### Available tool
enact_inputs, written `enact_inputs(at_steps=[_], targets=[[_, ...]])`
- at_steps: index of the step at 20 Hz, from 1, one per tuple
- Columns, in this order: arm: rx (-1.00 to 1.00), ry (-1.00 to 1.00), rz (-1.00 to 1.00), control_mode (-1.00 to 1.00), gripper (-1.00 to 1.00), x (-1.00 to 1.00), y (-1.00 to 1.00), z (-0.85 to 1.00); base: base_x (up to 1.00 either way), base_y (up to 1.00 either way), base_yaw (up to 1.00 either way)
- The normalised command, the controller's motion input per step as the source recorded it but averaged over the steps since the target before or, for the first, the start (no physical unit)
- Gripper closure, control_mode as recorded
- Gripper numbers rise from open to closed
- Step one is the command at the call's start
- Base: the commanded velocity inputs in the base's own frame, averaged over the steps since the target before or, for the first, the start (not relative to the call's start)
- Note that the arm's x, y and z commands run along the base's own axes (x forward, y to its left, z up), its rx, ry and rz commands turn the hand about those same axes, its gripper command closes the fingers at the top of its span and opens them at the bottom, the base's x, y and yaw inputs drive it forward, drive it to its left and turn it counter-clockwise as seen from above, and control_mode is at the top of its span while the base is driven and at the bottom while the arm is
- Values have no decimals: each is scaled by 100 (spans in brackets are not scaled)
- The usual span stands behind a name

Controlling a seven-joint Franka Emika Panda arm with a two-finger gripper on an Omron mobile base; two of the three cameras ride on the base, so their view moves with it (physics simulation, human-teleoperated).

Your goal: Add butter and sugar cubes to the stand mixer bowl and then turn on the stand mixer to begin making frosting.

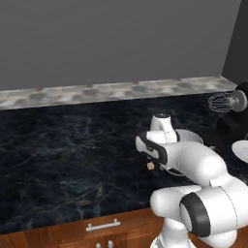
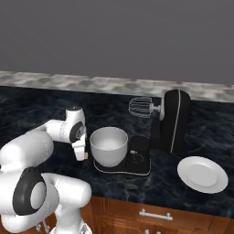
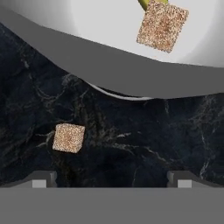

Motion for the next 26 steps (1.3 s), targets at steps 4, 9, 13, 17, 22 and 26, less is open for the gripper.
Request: enact_inputs(at_steps=[4,9,13,17,22,26], targets=[[0,0,-5,-100,-100,0,12,-1,0,0,0],[0,0,-11,-100,-100,3,29,0,0,0,0],[0,0,-13,-100,-100,5,26,-3,0,0,0],[3,0,-5,-100,-100,0,-5,-3,0,0,0],[1,0,0,-100,-100,0,-24,-3,0,0,0],[0,0,0,-100,-100,3,-21,-3,0,0,0]])
